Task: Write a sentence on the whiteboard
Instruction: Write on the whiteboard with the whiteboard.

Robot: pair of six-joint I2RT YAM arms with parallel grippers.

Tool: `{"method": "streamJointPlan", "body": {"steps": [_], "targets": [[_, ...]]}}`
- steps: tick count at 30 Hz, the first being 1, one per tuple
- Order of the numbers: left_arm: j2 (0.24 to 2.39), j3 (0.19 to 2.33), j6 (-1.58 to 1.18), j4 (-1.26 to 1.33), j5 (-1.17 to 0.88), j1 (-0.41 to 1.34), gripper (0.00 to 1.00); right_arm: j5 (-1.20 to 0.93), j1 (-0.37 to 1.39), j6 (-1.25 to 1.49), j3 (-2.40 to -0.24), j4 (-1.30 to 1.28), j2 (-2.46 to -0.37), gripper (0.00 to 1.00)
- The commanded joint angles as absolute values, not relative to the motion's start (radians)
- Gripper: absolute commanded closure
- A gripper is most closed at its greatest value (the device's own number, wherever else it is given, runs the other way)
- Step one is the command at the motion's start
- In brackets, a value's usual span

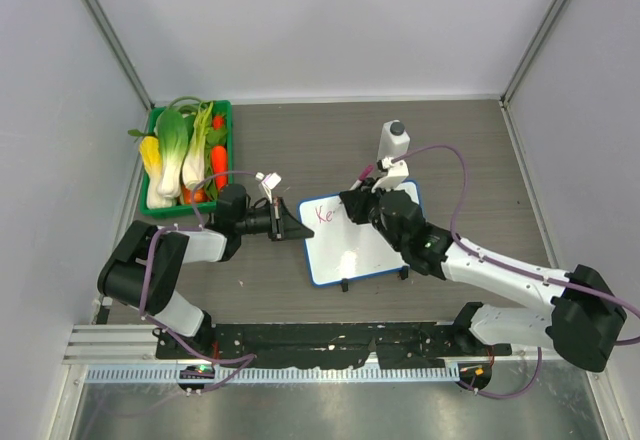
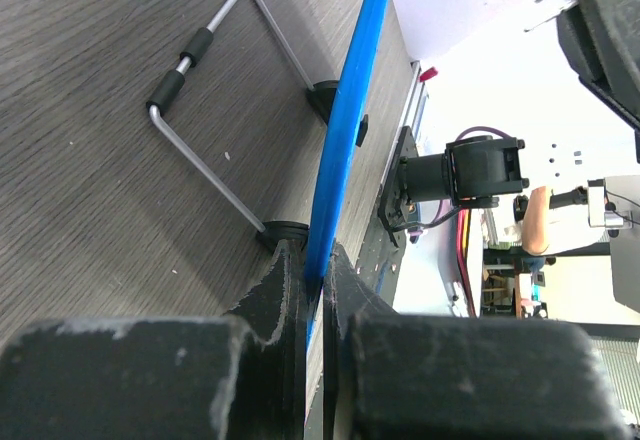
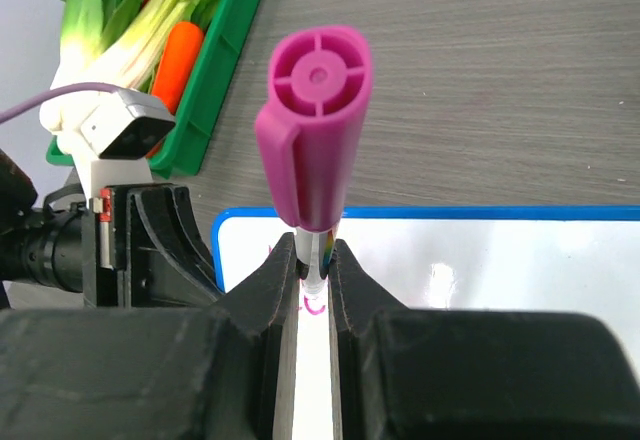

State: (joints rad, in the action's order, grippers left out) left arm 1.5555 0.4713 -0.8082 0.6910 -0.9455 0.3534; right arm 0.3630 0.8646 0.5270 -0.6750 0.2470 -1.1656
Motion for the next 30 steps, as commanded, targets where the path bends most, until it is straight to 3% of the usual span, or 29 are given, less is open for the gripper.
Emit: {"method": "streamJointPlan", "body": {"steps": [1,30], "targets": [[1.574,0.483,-0.799,0.649,-0.904,0.364,1.0,0.406,0.865,0.502,-0.687,0.288,-1.137,0.98],[1.574,0.483,-0.799,0.649,-0.91,0.365,1.0,0.468,0.862,0.546,-0.657,0.273,-1.198,0.99]]}}
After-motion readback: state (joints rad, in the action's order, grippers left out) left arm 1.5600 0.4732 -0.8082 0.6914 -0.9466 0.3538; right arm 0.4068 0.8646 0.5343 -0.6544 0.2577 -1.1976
